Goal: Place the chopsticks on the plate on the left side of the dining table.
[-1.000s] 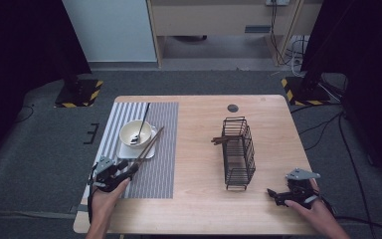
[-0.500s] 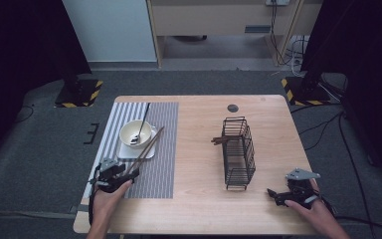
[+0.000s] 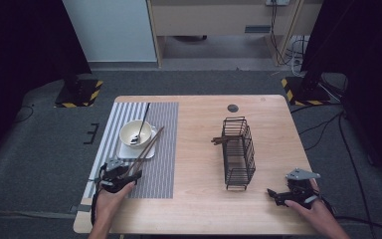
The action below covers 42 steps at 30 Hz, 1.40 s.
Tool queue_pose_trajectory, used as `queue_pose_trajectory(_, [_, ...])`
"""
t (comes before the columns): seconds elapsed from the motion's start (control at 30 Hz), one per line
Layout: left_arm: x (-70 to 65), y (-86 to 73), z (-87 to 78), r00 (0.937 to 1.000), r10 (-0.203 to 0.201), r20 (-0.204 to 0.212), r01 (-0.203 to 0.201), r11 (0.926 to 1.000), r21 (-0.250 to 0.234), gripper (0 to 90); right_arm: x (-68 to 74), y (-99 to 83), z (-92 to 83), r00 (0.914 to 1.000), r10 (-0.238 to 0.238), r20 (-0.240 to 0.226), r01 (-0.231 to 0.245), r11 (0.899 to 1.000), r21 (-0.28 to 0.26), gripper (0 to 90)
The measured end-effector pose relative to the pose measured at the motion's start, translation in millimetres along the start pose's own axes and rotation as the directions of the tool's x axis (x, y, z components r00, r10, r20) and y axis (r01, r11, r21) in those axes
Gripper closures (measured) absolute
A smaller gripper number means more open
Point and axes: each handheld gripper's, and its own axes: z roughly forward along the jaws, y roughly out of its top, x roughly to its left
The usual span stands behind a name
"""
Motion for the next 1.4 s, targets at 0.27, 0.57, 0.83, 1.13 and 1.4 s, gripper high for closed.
queue_pose_trajectory(0.27, [-1.6,1.5,2.0,0.9996,0.016,-0.022,-0.015,0.9999,0.003,44.5,0.0,0.0,0.0,1.0,0.0,0.0,0.0,1.0,0.0,0.2])
queue_pose_trajectory(0.57, [-3.8,5.0,1.9,0.9987,0.025,-0.044,-0.024,0.9996,0.013,60.7,0.0,0.0,0.0,1.0,0.0,0.0,0.0,1.0,0.0,0.2])
queue_pose_trajectory(0.83, [-3.1,6.9,0.2,0.9985,0.022,-0.051,-0.021,0.9996,0.019,74.3,0.0,0.0,0.0,1.0,0.0,0.0,0.0,1.0,0.0,0.2])
queue_pose_trajectory(1.13, [-0.4,7.7,-0.3,0.9988,0.018,-0.046,-0.017,0.9996,0.022,73.9,0.0,0.0,0.0,1.0,0.0,0.0,0.0,1.0,0.0,0.2])
queue_pose_trajectory(1.4, [4.7,8.9,-1.0,0.9991,0.03,-0.029,-0.03,0.9994,0.017,73.3,0.0,0.0,0.0,1.0,0.0,0.0,0.0,1.0,0.0,0.2])
